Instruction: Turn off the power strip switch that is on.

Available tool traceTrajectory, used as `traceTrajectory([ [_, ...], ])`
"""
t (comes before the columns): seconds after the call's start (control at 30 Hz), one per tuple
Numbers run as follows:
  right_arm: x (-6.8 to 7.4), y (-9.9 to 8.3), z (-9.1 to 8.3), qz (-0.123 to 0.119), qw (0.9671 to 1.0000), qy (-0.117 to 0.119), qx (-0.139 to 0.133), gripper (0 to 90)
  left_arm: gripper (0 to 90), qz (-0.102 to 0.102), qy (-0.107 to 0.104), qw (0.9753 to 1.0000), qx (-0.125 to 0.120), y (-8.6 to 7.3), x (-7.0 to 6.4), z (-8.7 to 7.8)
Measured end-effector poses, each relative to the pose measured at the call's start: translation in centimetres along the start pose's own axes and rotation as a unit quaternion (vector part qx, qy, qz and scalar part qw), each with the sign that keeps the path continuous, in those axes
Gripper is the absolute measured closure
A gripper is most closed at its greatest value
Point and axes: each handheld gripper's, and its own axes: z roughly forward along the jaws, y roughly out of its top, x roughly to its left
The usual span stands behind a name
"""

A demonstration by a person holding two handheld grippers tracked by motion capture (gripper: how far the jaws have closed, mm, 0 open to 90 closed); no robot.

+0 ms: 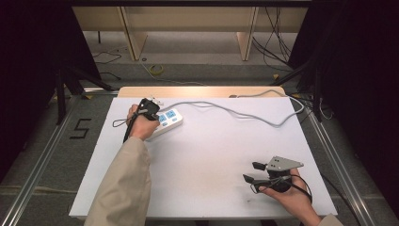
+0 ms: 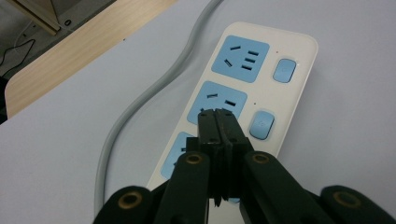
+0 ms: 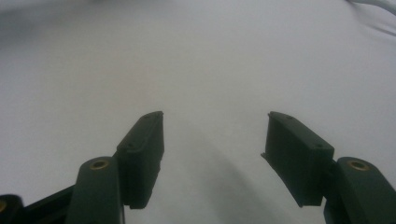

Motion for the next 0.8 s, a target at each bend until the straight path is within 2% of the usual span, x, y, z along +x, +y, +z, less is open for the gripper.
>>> traceTrajectory([
  [0.3,0.0,0.0,0.0,0.001,1.0000,0.000,0.000,38.2,89.6,0.002,-0.002,1.0000,0.000,0.6,-0.2,0.3],
  [0.37,0.0,0.0,0.0,0.000,1.0000,0.000,0.000,38.2,89.6,0.008,-0.003,1.0000,0.004,0.7,-0.3,0.4],
  [0.8,0.1,0.0,0.1,0.000,1.0000,0.001,0.002,38.2,89.6,0.004,-0.012,0.9999,0.000,1.1,-1.1,1.4],
])
